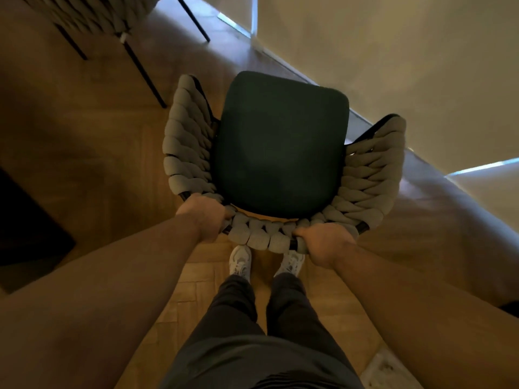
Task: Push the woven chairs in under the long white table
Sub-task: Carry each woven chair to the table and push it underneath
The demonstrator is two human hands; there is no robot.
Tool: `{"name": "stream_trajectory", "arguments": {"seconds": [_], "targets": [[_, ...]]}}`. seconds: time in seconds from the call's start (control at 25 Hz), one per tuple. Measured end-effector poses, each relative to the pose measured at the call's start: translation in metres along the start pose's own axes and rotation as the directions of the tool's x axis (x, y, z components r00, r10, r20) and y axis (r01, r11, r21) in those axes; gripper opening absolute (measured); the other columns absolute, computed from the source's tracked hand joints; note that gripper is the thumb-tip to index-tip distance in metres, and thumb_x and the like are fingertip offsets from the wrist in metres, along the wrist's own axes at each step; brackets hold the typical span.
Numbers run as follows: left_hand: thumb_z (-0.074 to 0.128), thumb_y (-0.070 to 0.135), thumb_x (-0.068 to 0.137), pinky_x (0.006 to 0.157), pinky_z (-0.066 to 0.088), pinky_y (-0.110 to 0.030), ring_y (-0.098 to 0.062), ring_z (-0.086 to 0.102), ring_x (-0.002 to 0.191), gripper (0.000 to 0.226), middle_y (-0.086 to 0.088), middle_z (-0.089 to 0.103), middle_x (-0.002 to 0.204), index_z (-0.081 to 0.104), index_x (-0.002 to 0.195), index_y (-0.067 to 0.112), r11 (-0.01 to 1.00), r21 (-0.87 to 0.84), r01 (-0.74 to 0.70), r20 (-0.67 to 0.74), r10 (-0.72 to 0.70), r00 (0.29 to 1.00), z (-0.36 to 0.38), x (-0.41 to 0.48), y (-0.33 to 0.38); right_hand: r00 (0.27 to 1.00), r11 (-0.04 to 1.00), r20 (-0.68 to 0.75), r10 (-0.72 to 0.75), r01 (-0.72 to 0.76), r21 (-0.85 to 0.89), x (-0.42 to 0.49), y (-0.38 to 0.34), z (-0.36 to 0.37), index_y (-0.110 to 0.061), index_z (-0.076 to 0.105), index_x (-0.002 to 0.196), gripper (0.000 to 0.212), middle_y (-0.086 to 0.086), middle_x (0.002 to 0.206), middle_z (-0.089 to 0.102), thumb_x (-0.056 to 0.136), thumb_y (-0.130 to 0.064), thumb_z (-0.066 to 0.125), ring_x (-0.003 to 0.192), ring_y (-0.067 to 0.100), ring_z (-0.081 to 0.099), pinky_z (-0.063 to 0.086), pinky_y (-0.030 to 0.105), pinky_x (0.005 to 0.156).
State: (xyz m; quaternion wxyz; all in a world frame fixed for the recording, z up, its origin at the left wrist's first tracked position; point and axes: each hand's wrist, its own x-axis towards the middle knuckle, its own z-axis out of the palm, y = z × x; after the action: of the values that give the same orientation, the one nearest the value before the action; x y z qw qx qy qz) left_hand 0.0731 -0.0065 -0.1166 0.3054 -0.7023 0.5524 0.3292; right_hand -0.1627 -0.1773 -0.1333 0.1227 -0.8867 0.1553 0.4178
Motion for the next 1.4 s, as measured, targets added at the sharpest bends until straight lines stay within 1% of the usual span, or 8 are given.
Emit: {"name": "stream_trajectory", "arguments": {"seconds": [0.16, 0.28, 0.44, 0.6, 0.76, 1.04, 1.28, 1.4], "targets": [[0.055, 0.027, 0.099, 0.093, 0.048, -0.037, -0.022, 0.063, 0.106, 0.05, 0.0, 0.067, 0.117, 0.049, 0.147, 0.04, 0.988, -0.129, 0.086, -0.001, -0.087, 0.996, -0.006, -0.004, -0.016, 0.993, 0.993, 0.037, -0.112, 0.113, -0.027, 0.03, 0.01, -0.039, -0.038, 0.048, 0.148, 0.055, 0.003, 0.126, 0.065, 0.095, -0.036, 0.065, 0.109, 0.023, 0.064, 0.056, 0.041, 0.091], [0.056, 0.032, 0.098, 0.093, 0.05, -0.036, -0.018, 0.063, 0.095, 0.037, 0.005, 0.066, 0.104, 0.057, 0.134, 0.039, 0.96, -0.239, 0.149, 0.003, -0.153, 0.988, 0.001, -0.004, -0.025, 0.981, 0.975, 0.089, -0.174, 0.184, -0.121, 0.053, 0.017, -0.074, -0.041, 0.043, 0.15, 0.062, 0.003, 0.13, 0.062, 0.093, -0.041, 0.069, 0.115, 0.025, 0.063, 0.055, 0.043, 0.095], [0.052, 0.032, 0.103, 0.083, 0.048, -0.034, -0.018, 0.058, 0.09, 0.028, 0.006, 0.055, 0.096, 0.057, 0.13, 0.034, 0.902, -0.391, 0.184, -0.014, -0.206, 0.979, 0.001, -0.006, -0.037, 0.968, 0.924, 0.085, -0.238, 0.253, -0.288, 0.081, 0.018, -0.116, -0.037, 0.045, 0.151, 0.051, 0.006, 0.134, 0.06, 0.102, -0.028, 0.056, 0.116, 0.025, 0.061, 0.049, 0.037, 0.086], [0.053, 0.028, 0.103, 0.081, 0.049, -0.035, -0.018, 0.053, 0.085, 0.026, 0.005, 0.052, 0.091, 0.059, 0.128, 0.031, 0.854, -0.454, 0.254, -0.002, -0.286, 0.958, -0.004, -0.009, -0.061, 0.961, 0.901, 0.095, -0.262, 0.278, -0.334, 0.111, 0.007, -0.154, -0.04, 0.05, 0.147, 0.047, 0.001, 0.13, 0.063, 0.103, -0.025, 0.056, 0.113, 0.022, 0.062, 0.053, 0.042, 0.1], [0.055, 0.027, 0.102, 0.078, 0.048, -0.035, -0.019, 0.053, 0.084, 0.026, 0.004, 0.053, 0.092, 0.059, 0.127, 0.031, 0.787, -0.529, 0.318, 0.051, -0.344, 0.938, -0.005, -0.01, -0.076, 0.935, 0.853, 0.173, -0.308, 0.352, -0.385, 0.139, -0.003, -0.194, -0.041, 0.052, 0.144, 0.048, 0.0, 0.128, 0.065, 0.101, -0.022, 0.06, 0.113, 0.022, 0.062, 0.053, 0.041, 0.101], [0.054, 0.026, 0.101, 0.078, 0.045, -0.034, -0.019, 0.052, 0.085, 0.039, 0.004, 0.054, 0.095, 0.054, 0.139, 0.037, 0.602, -0.64, 0.477, 0.197, -0.472, 0.86, -0.01, -0.003, -0.068, 0.838, 0.66, 0.29, -0.463, 0.544, -0.518, 0.19, -0.011, -0.257, -0.038, 0.047, 0.152, 0.059, 0.003, 0.137, 0.061, 0.1, -0.014, 0.057, 0.121, 0.026, 0.06, 0.054, 0.044, 0.102], [0.054, 0.031, 0.093, 0.077, 0.051, -0.036, -0.019, 0.063, 0.089, 0.035, 0.005, 0.068, 0.1, 0.067, 0.125, 0.037, 0.321, -0.733, 0.6, 0.381, -0.537, 0.753, -0.003, 0.009, -0.035, 0.717, 0.403, 0.405, -0.568, 0.671, -0.623, 0.225, -0.027, -0.3, -0.041, 0.055, 0.142, 0.046, 0.001, 0.132, 0.066, 0.1, -0.021, 0.057, 0.118, 0.026, 0.061, 0.053, 0.044, 0.101], [0.056, 0.032, 0.094, 0.071, 0.048, -0.035, -0.018, 0.061, 0.083, 0.029, 0.004, 0.066, 0.093, 0.069, 0.119, 0.035, 0.223, -0.747, 0.626, 0.444, -0.535, 0.719, 0.003, 0.01, -0.027, 0.677, 0.277, 0.48, -0.558, 0.697, -0.661, 0.235, -0.051, -0.312, -0.038, 0.049, 0.15, 0.05, 0.003, 0.14, 0.062, 0.103, -0.022, 0.054, 0.126, 0.029, 0.058, 0.05, 0.044, 0.104]]}}
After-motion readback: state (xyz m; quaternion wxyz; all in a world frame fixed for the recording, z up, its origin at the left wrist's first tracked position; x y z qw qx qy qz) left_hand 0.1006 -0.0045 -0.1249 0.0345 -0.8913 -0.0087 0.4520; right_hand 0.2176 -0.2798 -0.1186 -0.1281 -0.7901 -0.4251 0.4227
